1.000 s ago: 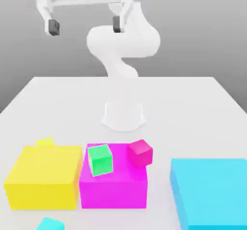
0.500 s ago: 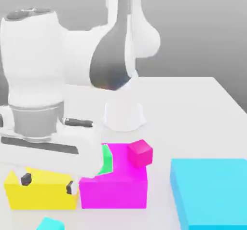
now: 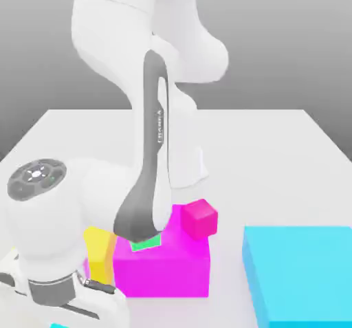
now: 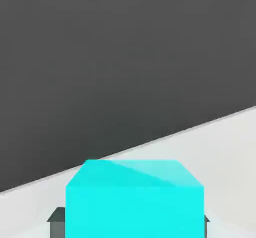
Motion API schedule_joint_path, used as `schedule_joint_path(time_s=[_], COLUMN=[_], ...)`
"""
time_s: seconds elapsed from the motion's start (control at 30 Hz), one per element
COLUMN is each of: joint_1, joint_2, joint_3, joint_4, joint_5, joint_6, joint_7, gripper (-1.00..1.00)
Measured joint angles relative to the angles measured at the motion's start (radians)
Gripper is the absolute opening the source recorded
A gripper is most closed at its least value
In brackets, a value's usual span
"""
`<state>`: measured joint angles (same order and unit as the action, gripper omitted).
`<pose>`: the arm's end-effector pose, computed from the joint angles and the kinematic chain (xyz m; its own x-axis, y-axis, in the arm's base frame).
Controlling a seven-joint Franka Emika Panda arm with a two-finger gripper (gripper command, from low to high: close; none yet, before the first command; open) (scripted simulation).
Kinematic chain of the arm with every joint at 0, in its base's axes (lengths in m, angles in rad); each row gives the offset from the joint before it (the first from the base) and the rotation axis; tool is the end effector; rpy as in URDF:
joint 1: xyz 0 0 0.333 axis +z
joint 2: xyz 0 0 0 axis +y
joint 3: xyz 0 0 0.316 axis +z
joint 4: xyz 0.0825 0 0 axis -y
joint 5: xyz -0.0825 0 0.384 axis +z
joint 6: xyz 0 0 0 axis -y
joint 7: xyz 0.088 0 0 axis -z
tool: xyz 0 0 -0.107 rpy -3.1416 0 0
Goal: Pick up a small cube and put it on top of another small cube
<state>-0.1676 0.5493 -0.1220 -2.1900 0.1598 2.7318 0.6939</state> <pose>0.5238 -0.1655 0.1332 0.4425 -0.8968 0.0004 -0.8968 -0.4425 -0.0003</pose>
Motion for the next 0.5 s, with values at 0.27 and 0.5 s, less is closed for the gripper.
schedule_joint_path(time_s=[0.27,0.5], joint_1=[0.057,0.129], joint_2=[-0.267,-0.52], joint_3=[-0.006,0.055], joint_4=[-0.112,-0.276], joint_5=[-0.059,-0.095], joint_6=[-0.154,-0.241], joint_7=[-0.001,-0.064], gripper=[-1.0,-1.0])
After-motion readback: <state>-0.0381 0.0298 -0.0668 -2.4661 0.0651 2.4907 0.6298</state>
